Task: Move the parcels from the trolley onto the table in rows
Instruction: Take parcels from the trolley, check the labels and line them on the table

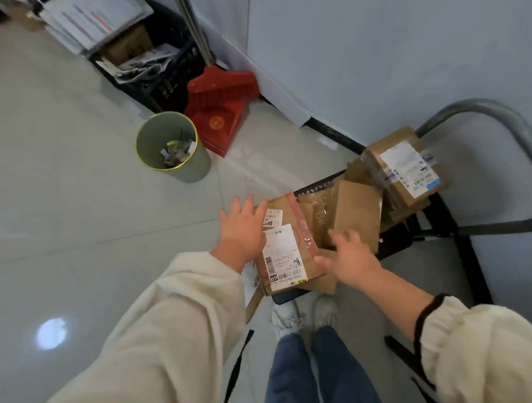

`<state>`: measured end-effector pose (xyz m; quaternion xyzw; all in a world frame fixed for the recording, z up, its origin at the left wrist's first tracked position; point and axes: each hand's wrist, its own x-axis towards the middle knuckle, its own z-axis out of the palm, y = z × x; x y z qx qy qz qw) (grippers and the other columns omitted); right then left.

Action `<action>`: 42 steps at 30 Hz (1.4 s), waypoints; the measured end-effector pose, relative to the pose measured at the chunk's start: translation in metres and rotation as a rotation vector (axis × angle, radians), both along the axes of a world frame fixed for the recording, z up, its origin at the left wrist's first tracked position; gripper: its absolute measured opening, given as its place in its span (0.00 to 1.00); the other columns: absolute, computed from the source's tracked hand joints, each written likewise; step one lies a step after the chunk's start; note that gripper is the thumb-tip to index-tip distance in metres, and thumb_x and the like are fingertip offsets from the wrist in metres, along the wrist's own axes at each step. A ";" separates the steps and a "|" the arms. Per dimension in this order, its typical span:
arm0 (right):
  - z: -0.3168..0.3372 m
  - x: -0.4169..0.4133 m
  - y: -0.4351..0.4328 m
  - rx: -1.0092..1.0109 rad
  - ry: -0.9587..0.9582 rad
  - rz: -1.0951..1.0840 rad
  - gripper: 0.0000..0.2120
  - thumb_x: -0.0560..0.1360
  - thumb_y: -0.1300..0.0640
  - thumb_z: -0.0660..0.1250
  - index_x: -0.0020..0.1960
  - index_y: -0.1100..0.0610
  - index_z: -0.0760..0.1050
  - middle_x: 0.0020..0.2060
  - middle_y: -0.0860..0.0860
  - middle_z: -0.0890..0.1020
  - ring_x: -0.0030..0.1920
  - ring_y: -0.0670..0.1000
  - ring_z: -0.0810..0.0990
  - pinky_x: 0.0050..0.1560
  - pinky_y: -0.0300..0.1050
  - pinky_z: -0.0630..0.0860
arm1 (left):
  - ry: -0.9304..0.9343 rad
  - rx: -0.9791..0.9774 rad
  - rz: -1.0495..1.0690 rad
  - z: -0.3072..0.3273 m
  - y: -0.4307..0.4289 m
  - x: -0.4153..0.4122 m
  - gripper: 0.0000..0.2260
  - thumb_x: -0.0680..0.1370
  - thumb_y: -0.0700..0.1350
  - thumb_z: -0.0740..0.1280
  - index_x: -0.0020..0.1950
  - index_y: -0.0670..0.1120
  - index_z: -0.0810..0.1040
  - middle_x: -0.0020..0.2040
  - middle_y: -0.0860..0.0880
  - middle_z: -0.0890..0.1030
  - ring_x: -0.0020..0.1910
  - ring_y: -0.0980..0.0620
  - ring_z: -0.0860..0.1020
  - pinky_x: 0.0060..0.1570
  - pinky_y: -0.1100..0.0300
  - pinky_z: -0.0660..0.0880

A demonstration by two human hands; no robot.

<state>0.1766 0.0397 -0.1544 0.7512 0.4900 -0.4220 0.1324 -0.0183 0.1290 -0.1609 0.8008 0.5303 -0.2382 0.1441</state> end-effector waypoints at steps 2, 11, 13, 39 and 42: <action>-0.025 -0.007 -0.008 -0.036 0.070 -0.073 0.37 0.73 0.38 0.62 0.76 0.49 0.50 0.73 0.56 0.55 0.69 0.62 0.64 0.66 0.57 0.66 | -0.027 -0.005 -0.003 -0.020 0.005 0.001 0.33 0.76 0.51 0.61 0.76 0.51 0.46 0.77 0.45 0.51 0.74 0.40 0.51 0.66 0.40 0.59; -0.071 -0.030 -0.031 0.072 0.403 -0.475 0.22 0.78 0.51 0.61 0.71 0.49 0.63 0.54 0.46 0.80 0.52 0.42 0.79 0.47 0.34 0.74 | -0.154 -0.035 0.068 -0.058 -0.006 0.002 0.33 0.77 0.54 0.58 0.77 0.53 0.45 0.77 0.46 0.50 0.73 0.41 0.53 0.67 0.41 0.58; -0.071 -0.035 -0.029 0.096 0.492 -0.596 0.17 0.77 0.57 0.62 0.66 0.48 0.68 0.44 0.43 0.81 0.41 0.37 0.80 0.37 0.26 0.73 | -0.190 -0.029 0.089 -0.056 -0.008 0.004 0.33 0.77 0.52 0.59 0.77 0.51 0.47 0.76 0.45 0.53 0.71 0.41 0.54 0.67 0.43 0.60; 0.353 -0.006 -0.025 1.297 0.221 -0.133 0.27 0.73 0.67 0.66 0.69 0.51 0.67 0.73 0.47 0.57 0.68 0.44 0.59 0.66 0.43 0.59 | -1.235 0.893 0.403 0.353 -0.068 0.002 0.21 0.71 0.44 0.71 0.60 0.42 0.68 0.55 0.44 0.69 0.56 0.48 0.69 0.54 0.48 0.72; 0.376 -0.002 -0.023 1.353 0.234 -0.104 0.27 0.72 0.69 0.66 0.69 0.52 0.68 0.73 0.48 0.58 0.67 0.46 0.61 0.64 0.43 0.62 | -1.261 0.934 0.400 0.371 -0.067 0.004 0.21 0.71 0.42 0.72 0.59 0.40 0.68 0.56 0.43 0.69 0.56 0.48 0.69 0.56 0.48 0.71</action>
